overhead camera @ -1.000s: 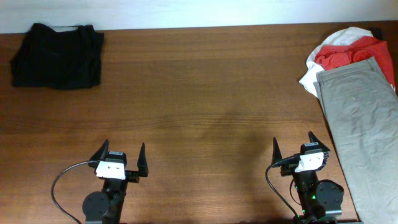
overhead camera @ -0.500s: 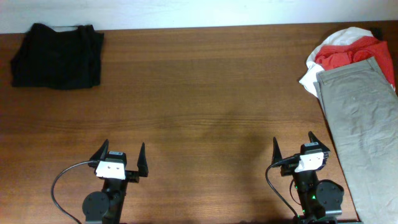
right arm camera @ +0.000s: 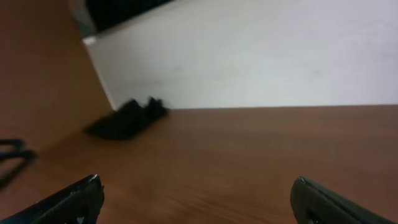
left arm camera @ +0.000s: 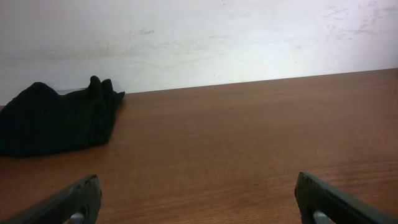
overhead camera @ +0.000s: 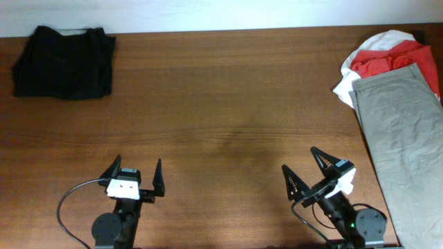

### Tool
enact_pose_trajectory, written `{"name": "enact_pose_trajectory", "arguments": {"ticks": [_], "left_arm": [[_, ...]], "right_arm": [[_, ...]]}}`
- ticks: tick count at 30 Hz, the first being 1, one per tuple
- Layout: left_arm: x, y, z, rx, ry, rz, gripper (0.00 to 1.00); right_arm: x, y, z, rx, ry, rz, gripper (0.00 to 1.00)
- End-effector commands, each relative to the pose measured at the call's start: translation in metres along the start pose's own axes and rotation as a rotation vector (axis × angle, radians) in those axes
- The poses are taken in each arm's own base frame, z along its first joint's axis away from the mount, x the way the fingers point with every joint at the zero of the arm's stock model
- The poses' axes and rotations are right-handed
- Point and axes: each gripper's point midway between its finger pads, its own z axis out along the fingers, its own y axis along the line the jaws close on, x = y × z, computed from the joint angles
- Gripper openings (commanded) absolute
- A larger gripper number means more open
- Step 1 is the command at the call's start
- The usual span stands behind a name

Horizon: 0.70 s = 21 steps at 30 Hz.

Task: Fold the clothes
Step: 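Move the right gripper toward the khaki trousers on the right pile, then grasp the waistband edge of the khaki trousers with the right gripper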

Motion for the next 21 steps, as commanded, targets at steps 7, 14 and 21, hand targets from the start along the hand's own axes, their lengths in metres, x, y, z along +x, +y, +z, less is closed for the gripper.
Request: {"name": "enact_pose_trajectory", "arguments": {"ticks": [7,14,21], "left_arm": [[0.002,0.001,0.0,-0.007,0.002,0.011,0.99],[0.002,0.001,0.0,-0.007,0.002,0.011,0.99],[0.002,0.001,0.0,-0.007,0.002,0.011,0.99]], "right_arm": [[-0.131,-0.035,0.008,0.336,-0.187,-0.215,0.99],[-0.131,-0.221,0.105,0.856,0.438,-0.198,0.99],[-0.052,-0.342,0.101,0.959,1.004,-0.232,0.99]]}}
